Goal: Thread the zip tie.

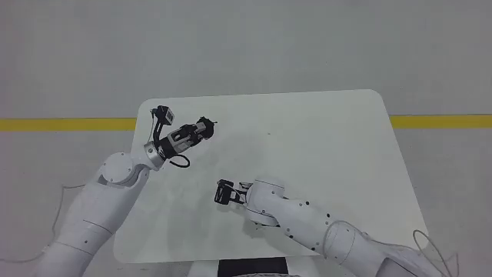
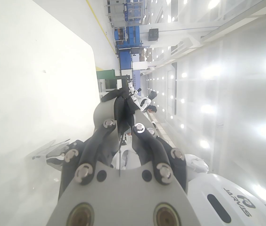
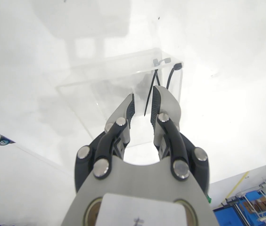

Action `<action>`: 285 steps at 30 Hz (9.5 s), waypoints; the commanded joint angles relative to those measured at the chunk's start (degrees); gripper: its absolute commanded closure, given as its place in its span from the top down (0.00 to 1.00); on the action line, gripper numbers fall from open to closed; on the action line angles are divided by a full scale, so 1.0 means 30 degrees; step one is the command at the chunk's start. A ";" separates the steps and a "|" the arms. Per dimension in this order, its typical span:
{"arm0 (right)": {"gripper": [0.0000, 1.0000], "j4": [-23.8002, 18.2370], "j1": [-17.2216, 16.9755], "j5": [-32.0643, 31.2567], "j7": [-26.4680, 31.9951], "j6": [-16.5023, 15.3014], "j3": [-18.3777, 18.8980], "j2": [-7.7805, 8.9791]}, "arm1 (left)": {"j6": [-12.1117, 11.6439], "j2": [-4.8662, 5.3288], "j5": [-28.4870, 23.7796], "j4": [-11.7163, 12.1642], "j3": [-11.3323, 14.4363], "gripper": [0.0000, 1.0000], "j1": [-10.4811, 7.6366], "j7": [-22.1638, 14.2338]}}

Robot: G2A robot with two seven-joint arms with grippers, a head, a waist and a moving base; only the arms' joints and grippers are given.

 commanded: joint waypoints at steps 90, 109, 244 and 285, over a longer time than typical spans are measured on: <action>0.25 -0.1500 0.0373 -0.2839 -0.1395 0.4292 -0.2032 0.0478 | 0.0000 0.0000 0.0000 0.0000 0.0000 0.00 0.0000 0.0000; 0.19 -0.2440 0.0043 -0.2839 -0.1736 0.3761 -0.1842 0.1099 | 0.0000 0.0000 0.0000 0.0000 0.0000 0.00 0.0000 0.0000; 0.09 -0.0024 -0.1591 0.2294 -0.0381 0.1446 0.2530 -0.0430 | 0.0000 0.0000 0.0000 0.0000 0.0000 0.00 0.0000 0.0000; 0.13 0.0042 -0.1784 0.2019 -0.0173 0.1257 0.2510 -0.0649 | 0.0000 0.0000 0.0000 0.0000 0.0000 0.00 0.0000 0.0000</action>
